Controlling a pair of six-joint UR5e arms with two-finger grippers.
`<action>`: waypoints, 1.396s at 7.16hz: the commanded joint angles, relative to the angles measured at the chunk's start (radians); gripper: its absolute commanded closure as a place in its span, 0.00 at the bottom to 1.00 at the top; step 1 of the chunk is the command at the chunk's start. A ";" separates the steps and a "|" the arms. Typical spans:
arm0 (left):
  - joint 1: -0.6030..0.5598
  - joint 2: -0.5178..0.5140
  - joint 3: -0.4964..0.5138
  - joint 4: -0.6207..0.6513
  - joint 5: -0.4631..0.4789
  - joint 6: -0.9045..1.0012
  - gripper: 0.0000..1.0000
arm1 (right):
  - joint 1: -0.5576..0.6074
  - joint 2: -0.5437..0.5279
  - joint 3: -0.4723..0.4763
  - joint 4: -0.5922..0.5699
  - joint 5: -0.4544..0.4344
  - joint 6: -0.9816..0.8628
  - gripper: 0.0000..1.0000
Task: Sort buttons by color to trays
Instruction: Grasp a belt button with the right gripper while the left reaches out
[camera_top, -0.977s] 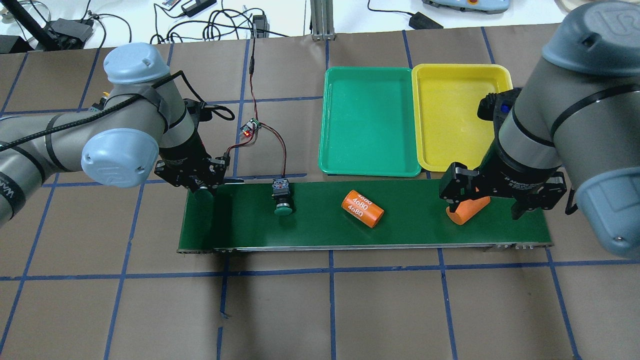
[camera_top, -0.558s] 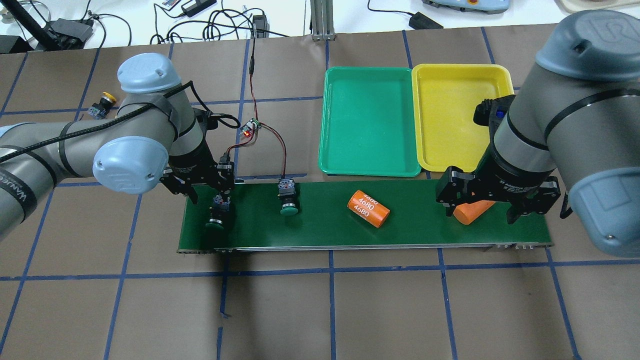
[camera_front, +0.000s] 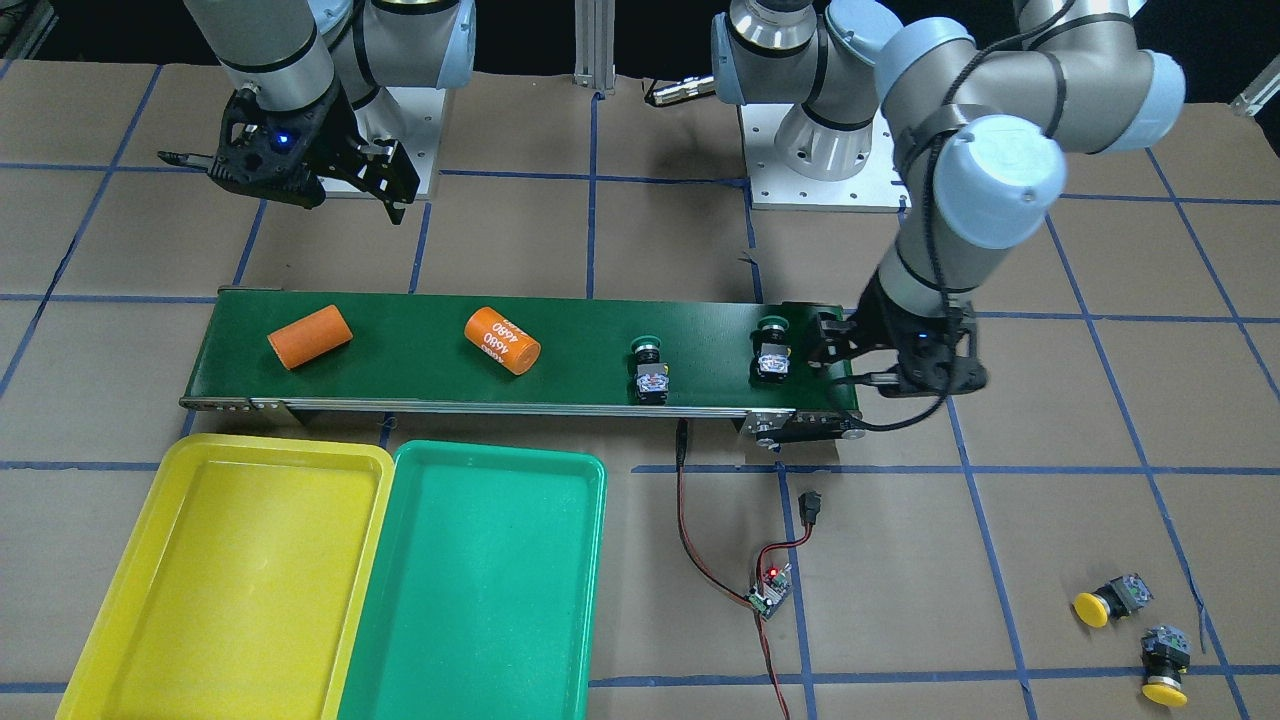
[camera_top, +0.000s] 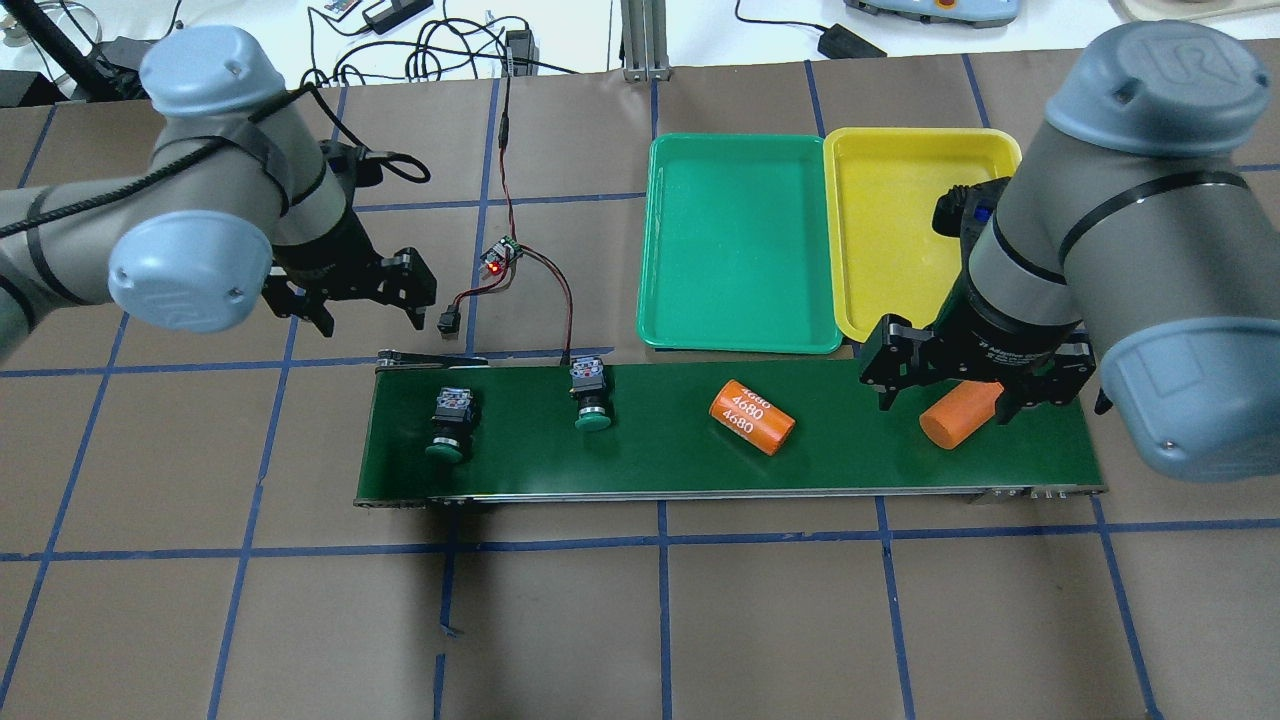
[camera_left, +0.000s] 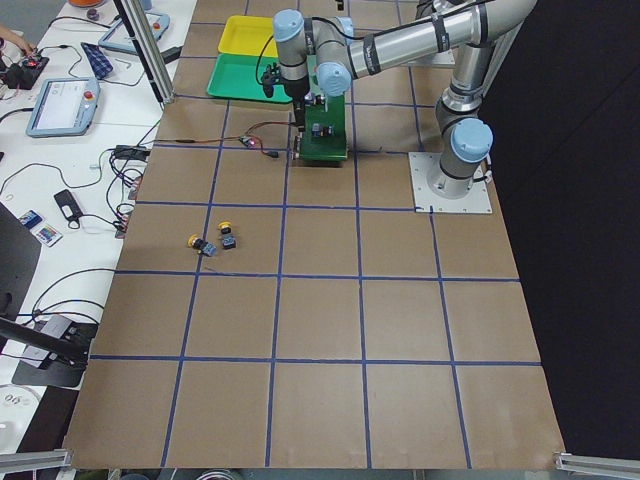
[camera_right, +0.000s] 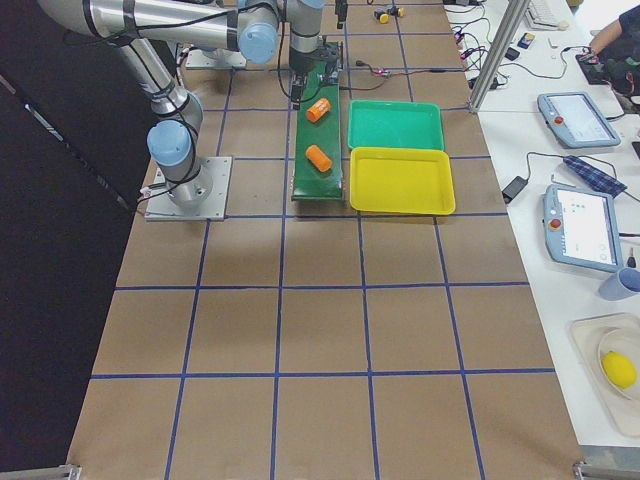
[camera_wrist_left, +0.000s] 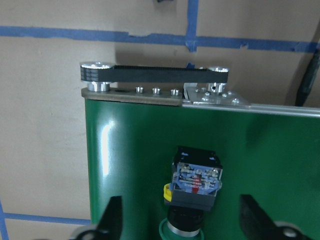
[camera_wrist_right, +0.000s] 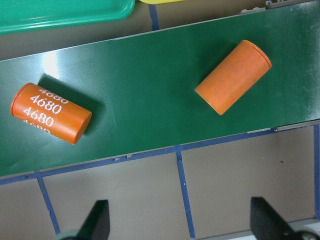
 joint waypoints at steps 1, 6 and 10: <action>0.191 -0.140 0.204 -0.008 -0.004 0.247 0.00 | 0.007 0.037 -0.004 -0.058 0.002 0.000 0.00; 0.343 -0.564 0.586 0.018 -0.033 0.365 0.00 | 0.185 0.171 -0.010 -0.289 0.003 0.089 0.00; 0.348 -0.672 0.625 0.091 -0.047 0.279 0.00 | 0.324 0.324 -0.013 -0.586 0.032 0.101 0.00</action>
